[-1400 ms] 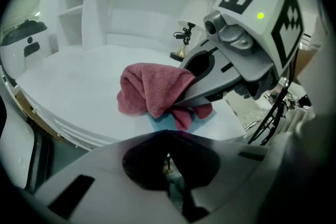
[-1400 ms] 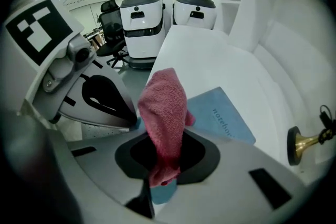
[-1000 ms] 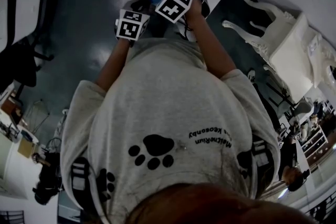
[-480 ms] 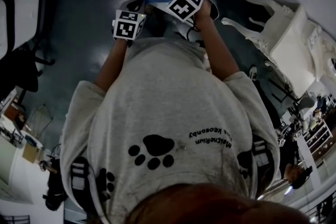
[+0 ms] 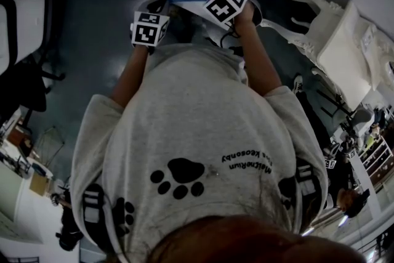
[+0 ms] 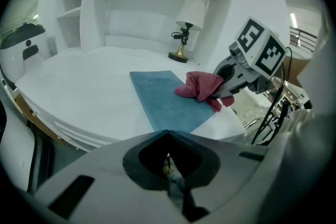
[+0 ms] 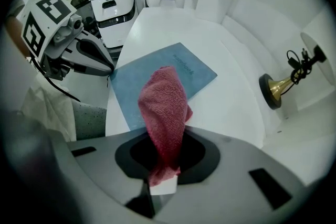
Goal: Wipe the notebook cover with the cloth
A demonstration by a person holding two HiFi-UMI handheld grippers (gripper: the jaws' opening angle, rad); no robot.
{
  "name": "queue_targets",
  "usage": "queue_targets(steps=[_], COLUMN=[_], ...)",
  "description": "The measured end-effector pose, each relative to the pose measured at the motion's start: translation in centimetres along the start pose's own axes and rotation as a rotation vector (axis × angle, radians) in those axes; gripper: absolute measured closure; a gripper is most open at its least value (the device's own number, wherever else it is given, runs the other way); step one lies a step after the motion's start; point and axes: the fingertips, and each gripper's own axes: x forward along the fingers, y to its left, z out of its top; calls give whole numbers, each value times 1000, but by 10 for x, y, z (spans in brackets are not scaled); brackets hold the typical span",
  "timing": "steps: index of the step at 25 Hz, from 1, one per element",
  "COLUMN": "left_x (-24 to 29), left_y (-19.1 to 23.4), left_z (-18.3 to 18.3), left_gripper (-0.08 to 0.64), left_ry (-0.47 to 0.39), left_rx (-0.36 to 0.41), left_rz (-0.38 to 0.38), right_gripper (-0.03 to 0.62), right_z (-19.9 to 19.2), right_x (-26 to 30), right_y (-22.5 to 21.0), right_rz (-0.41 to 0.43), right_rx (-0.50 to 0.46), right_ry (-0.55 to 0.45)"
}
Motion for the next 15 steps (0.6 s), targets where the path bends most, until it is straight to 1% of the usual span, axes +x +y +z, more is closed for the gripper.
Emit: queue_targets(steps=[5,8,11,15], left_x=[3,3,5,7], left_y=[-2,-3,-3,-6], left_z=[-3,-4,-6,-7], left_gripper=[549,549,549,549], left_ry=[7,12,13,6], left_rx=[6,4,-1,-3], left_rz=[-4,-5,-4,-3], right_gripper=[522,522,522,522], right_z=[-13,-15,-9,9], right_x=[-4,-10,-22,-40], right_y=[-8,-13,-17,-16], right_rz=[-20,-40,-61,-72], right_rx=[31,47,51,28], right_ry=[9,-3,-43,-110])
